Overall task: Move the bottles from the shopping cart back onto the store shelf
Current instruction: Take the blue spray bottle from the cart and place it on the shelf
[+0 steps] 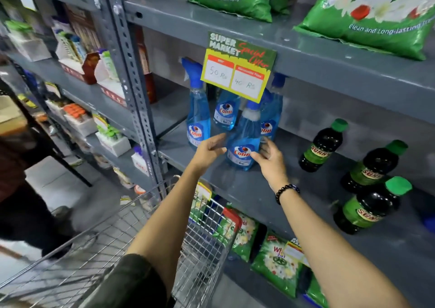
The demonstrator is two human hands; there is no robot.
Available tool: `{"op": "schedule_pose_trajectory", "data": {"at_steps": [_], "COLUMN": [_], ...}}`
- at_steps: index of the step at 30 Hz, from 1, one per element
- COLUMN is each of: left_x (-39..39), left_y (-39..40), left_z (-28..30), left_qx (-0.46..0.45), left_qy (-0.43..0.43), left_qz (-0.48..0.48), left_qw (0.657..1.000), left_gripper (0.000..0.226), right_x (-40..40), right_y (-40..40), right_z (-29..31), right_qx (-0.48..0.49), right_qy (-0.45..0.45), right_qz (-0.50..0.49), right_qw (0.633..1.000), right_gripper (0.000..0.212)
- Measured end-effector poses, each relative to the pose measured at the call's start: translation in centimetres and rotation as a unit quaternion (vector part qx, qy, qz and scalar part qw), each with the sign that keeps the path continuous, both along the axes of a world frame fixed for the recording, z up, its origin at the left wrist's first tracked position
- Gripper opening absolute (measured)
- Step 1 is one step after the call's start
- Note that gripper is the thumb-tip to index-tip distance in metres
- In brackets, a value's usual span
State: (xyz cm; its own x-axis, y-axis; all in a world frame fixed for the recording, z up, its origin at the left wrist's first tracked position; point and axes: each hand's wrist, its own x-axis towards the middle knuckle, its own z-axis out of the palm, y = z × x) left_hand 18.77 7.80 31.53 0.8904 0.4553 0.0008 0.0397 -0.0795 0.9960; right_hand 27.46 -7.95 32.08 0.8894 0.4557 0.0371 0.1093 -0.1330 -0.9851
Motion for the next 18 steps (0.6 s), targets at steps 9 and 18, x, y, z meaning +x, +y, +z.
{"op": "schedule_pose_trajectory", "data": {"at_steps": [9, 18], "left_x": [-16.4, -30.8], "left_y": [-3.7, -6.3], "left_z": [-5.8, -17.5], "left_qx": [-0.169, -0.302], "left_qy": [0.068, 0.218], "left_qz": [0.177, 0.337], "left_qw": [0.967, 0.865], "left_gripper": [0.038, 0.032], "right_x": [-11.9, -21.5], "right_y": [0.0, 5.7], "right_z": [-2.8, -12.5], "right_qx": [-0.096, -0.346], "right_qy": [0.017, 0.11], "right_qz": [-0.081, 0.284], "right_qw": [0.992, 0.888], "right_gripper": [0.056, 0.049]}}
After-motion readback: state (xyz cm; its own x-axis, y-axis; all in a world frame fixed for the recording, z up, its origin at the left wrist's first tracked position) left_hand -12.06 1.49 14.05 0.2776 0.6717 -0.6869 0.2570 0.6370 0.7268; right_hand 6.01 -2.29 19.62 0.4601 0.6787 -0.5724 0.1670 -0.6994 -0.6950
